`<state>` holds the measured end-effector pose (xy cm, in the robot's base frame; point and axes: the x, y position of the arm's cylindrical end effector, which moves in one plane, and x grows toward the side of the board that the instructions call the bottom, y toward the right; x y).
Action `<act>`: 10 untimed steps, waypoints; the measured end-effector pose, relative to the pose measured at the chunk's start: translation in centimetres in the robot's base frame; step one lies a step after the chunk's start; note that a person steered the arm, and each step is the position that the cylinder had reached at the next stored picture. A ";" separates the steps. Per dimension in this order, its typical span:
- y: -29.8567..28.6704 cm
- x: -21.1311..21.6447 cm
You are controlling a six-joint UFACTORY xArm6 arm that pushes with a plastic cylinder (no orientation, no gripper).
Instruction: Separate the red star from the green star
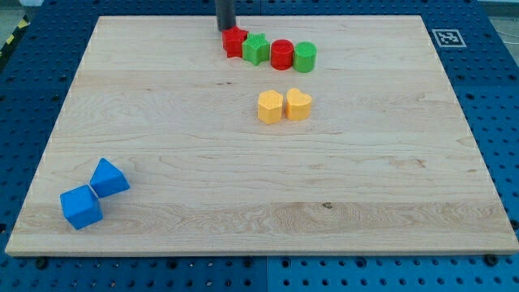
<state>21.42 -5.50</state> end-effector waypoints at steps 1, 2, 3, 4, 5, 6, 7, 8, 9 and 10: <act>0.9 -0.5; 1.9 -0.5; 1.9 0.1; 1.6 1.8; 1.3 2.2; 0.9 2.7; 0.9 4.1; 0.9 4.6; 0.9 4.6; 0.8 5.6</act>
<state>27.06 -4.72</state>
